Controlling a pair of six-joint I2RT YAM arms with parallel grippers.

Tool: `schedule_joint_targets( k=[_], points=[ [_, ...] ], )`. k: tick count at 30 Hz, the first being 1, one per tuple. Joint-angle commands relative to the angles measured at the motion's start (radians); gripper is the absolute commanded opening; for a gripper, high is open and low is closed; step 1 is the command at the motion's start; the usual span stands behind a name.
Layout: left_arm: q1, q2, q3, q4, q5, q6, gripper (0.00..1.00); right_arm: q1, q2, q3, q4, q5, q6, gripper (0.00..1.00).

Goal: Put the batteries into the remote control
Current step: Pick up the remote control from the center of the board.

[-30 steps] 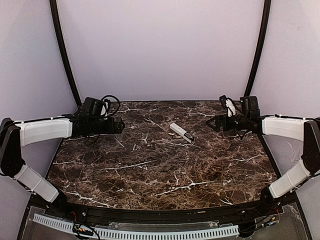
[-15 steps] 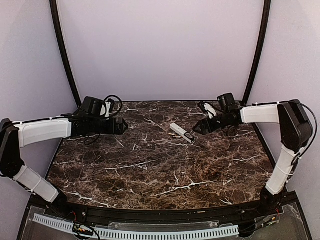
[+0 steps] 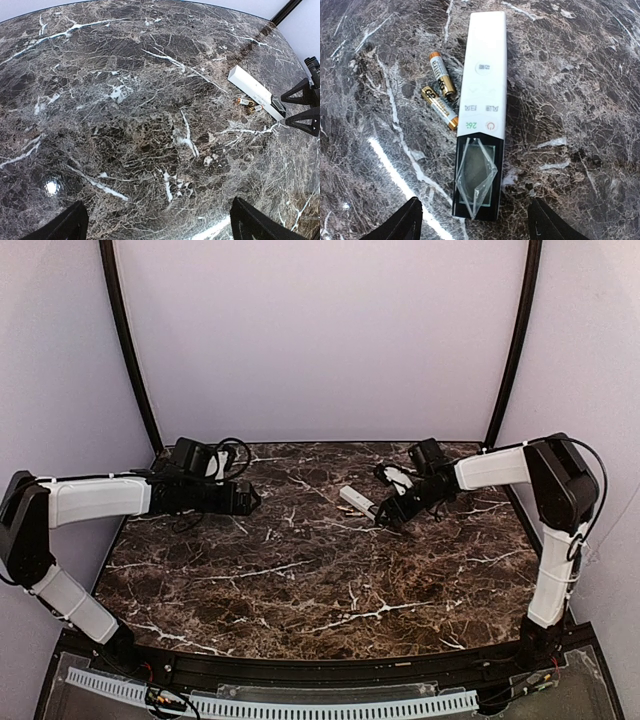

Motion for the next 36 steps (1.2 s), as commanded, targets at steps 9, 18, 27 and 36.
schedule_joint_targets(
  k=[9,18,27,36],
  points=[
    [-0.004,0.033,0.037,0.032,0.033,0.009,1.00,0.033,0.103,0.093,-0.033,0.086,-0.038,0.53],
    [-0.004,0.033,0.043,0.036,0.024,0.010,1.00,0.061,0.146,0.140,-0.078,0.162,-0.060,0.43],
    [-0.004,0.048,0.052,0.062,0.018,0.010,1.00,0.061,0.128,0.143,-0.079,0.199,-0.058,0.19],
    [-0.005,0.023,0.063,0.164,0.007,0.027,1.00,0.025,0.014,0.204,-0.098,0.113,-0.007,0.08]
  ],
)
